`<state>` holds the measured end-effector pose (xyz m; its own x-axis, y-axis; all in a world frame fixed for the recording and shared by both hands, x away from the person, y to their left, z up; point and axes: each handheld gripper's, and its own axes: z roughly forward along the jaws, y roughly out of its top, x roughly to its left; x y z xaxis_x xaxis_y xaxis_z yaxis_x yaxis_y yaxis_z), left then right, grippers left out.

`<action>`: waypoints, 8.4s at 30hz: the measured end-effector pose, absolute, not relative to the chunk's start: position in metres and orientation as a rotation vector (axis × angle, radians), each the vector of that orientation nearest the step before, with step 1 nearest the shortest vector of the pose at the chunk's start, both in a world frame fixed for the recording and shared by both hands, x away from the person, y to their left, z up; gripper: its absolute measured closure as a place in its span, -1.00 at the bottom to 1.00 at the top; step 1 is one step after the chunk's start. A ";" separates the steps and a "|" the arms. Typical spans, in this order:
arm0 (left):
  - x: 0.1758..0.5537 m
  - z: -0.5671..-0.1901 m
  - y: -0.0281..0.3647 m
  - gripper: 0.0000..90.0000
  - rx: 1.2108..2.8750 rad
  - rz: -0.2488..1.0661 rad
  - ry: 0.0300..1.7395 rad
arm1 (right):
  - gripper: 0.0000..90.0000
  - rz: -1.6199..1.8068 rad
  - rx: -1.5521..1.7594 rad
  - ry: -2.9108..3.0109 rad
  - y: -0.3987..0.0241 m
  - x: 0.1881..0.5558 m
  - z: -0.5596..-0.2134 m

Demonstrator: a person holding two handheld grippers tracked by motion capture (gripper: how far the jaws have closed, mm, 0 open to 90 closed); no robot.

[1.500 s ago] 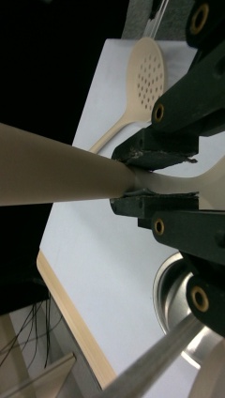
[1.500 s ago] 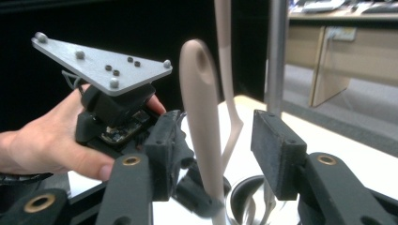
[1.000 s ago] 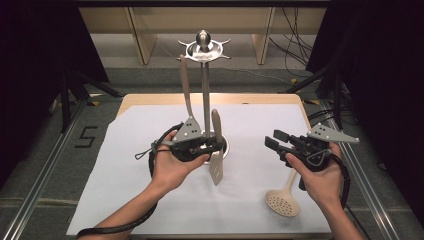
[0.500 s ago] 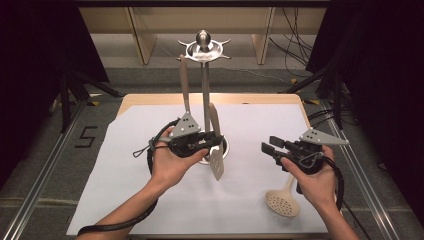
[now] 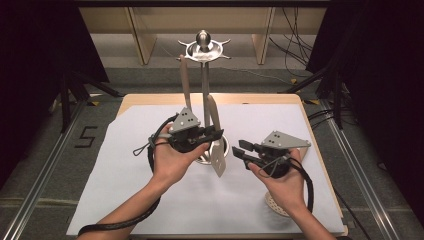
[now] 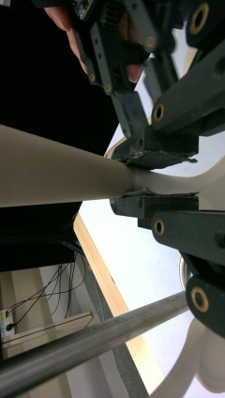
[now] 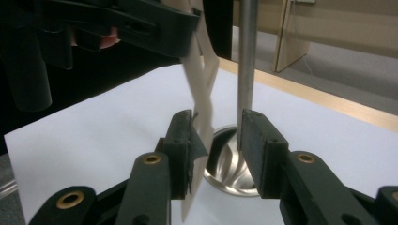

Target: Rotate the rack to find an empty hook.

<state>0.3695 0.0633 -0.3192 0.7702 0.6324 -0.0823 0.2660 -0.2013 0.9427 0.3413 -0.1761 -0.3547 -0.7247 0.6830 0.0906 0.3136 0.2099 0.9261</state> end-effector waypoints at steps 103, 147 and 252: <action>0.360 -0.286 0.074 0.59 1.627 0.572 0.684 | 0.44 1.532 0.774 2.119 -0.165 0.350 -0.340; 0.359 -0.290 0.072 0.31 1.580 0.400 0.506 | 0.76 1.645 0.705 2.139 -0.164 0.359 -0.328; 0.401 -0.258 0.084 0.55 1.582 0.658 0.749 | 0.41 1.598 0.848 2.053 -0.213 0.353 -0.339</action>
